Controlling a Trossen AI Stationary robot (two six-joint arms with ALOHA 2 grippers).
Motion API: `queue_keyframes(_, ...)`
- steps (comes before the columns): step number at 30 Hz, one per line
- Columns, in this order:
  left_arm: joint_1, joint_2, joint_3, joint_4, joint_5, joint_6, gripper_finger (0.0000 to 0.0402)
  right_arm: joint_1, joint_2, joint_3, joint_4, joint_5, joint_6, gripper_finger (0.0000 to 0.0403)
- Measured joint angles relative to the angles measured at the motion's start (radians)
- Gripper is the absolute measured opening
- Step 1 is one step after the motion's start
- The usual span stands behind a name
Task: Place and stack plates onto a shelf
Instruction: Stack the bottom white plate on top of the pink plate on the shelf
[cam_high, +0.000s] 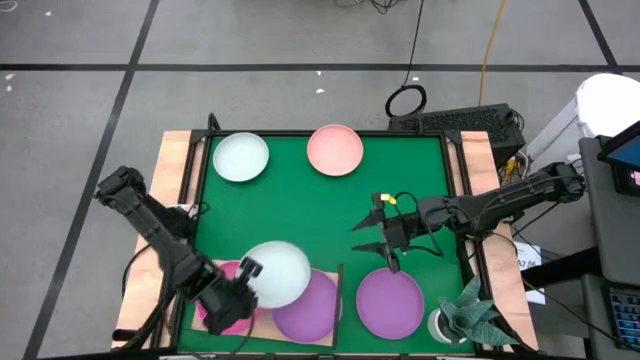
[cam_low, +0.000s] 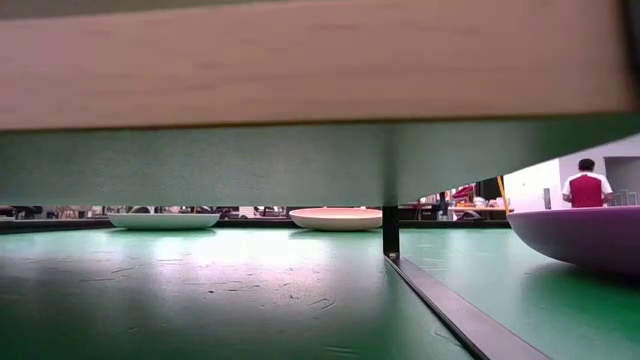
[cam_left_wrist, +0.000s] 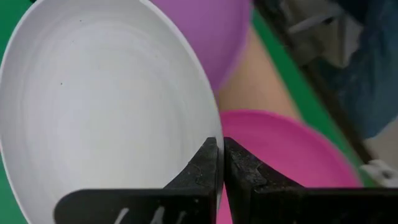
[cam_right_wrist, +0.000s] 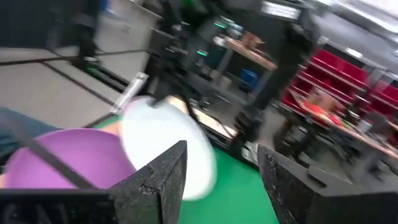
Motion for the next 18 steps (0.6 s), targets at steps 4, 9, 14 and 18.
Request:
queue_keyframes(4, -0.086, 0.000, 0.000, 0.000, 0.000, -0.205, 0.0011, 0.000, -0.008, 0.000, -0.017, 0.106, 0.020, 0.0176)
queue_keyframes(9, -0.161, -0.001, 0.000, -0.003, -0.008, -0.414, 0.0011, 0.000, -0.008, 0.000, -0.018, 0.118, 0.020, 0.0176)
queue_keyframes(14, -0.214, -0.002, 0.001, -0.004, -0.030, -0.543, 0.0010, 0.000, -0.008, 0.000, -0.018, 0.117, 0.020, 0.0176)
queue_keyframes(18, -0.244, -0.002, 0.001, -0.023, -0.028, -0.642, 0.0010, 0.000, -0.008, 0.000, -0.019, 0.118, 0.020, 0.0176)
